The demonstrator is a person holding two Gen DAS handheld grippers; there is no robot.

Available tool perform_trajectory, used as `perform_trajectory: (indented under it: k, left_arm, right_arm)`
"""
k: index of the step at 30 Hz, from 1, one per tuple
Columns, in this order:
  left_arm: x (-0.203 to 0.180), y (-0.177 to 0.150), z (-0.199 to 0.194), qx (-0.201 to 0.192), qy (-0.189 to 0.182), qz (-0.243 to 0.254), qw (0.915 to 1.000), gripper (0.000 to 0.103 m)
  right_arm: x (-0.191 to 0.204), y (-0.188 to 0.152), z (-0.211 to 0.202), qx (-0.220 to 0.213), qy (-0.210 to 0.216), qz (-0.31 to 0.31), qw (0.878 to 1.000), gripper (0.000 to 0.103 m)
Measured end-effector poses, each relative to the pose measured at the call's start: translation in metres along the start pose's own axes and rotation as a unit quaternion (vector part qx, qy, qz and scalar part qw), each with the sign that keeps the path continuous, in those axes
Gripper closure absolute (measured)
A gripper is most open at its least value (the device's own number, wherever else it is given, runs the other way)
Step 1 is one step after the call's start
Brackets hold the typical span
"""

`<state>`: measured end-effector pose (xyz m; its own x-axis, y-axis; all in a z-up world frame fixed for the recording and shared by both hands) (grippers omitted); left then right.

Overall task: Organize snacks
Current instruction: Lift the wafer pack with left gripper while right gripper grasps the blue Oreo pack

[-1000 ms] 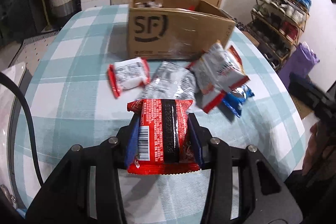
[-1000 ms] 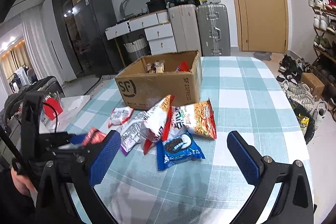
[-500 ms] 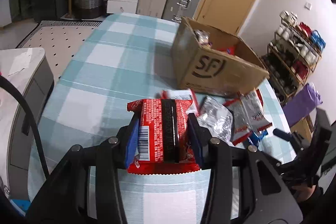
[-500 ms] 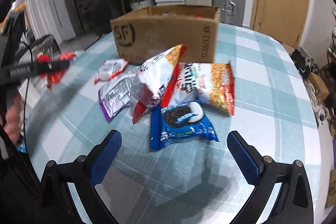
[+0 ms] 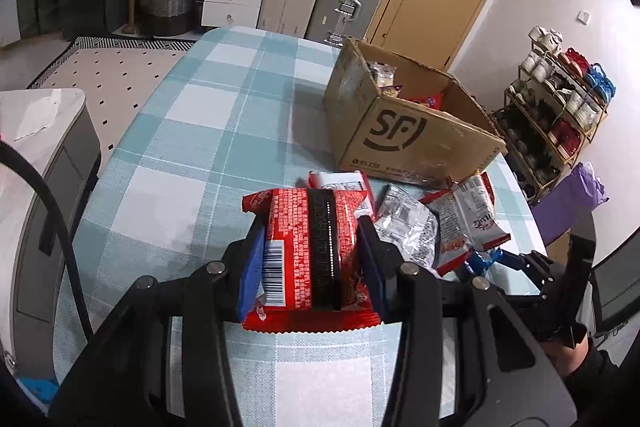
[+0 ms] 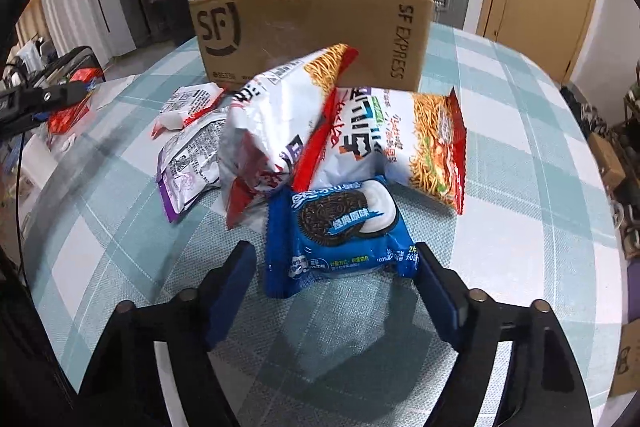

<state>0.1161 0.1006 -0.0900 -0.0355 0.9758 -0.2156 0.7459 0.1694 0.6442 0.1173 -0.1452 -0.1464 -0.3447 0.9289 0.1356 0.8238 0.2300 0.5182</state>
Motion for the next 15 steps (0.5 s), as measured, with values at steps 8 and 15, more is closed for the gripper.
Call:
perform_trajectory:
  k: [8, 15]
  left_arm:
    - [-0.013, -0.005, 0.004, 0.006, 0.001, 0.017, 0.9998, 0.062]
    - [-0.016, -0.008, 0.005, 0.009, 0.008, 0.021, 0.9997, 0.062]
  right_arm:
    - [0.002, 0.002, -0.002, -0.006, 0.001, -0.004, 1.0, 0.041]
    - [-0.011, 0.002, -0.012, -0.016, 0.032, 0.025, 0.999, 0.056]
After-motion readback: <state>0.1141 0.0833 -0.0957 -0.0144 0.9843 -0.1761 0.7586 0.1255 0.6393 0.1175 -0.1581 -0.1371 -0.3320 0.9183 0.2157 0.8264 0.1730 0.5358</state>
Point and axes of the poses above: each gripper's, at about its wrist camera, not at the fingertips, and z roughly the way its jaws point, x to its left, y to its top, the point moved 1 cm from there along z, roughly the way its jaws point, and after that the axes turned 6 degrees about y, right-handed, at the moved point
